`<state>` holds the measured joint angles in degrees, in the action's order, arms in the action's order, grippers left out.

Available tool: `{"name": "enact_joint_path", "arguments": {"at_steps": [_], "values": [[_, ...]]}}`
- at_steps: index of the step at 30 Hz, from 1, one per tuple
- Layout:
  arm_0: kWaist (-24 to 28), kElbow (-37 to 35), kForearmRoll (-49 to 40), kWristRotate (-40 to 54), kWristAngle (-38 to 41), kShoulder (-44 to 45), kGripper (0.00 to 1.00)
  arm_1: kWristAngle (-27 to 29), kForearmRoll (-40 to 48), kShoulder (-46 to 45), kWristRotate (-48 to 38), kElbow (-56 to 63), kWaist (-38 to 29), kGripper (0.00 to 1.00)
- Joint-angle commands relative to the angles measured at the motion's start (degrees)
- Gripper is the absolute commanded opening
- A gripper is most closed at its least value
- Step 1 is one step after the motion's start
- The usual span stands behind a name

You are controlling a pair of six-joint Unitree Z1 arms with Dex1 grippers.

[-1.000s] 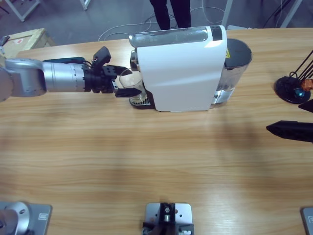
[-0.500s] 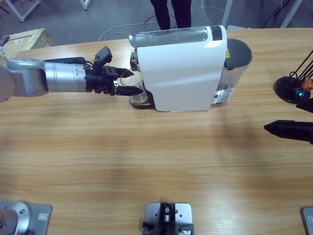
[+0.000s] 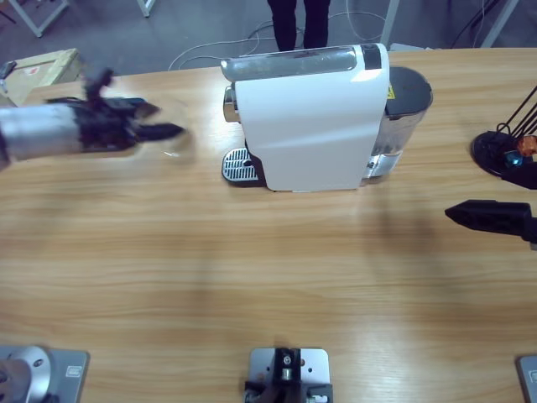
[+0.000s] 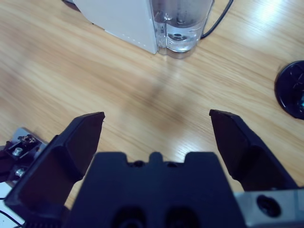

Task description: Pour coffee

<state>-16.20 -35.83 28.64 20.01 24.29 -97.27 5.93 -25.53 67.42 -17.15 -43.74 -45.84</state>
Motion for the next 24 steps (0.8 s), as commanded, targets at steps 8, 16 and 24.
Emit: {"name": "enact_joint_path", "arguments": {"at_steps": [8, 16, 24], "values": [[18.54, -5.77, 11.35, -12.49, -19.03, -12.14, 0.0, -0.39, -2.1, 1.1, -0.96, 0.26, -0.21, 1.0], [18.63, -9.41, 11.35, -11.18, -20.56, -20.06, 0.0, -0.21, -2.77, 1.36, -0.96, 0.0, -0.21, 1.0], [18.19, -11.1, 9.54, -10.43, -22.79, -21.03, 0.0, -0.21, -2.59, 1.91, -0.96, -0.21, -0.21, 1.0]]}}
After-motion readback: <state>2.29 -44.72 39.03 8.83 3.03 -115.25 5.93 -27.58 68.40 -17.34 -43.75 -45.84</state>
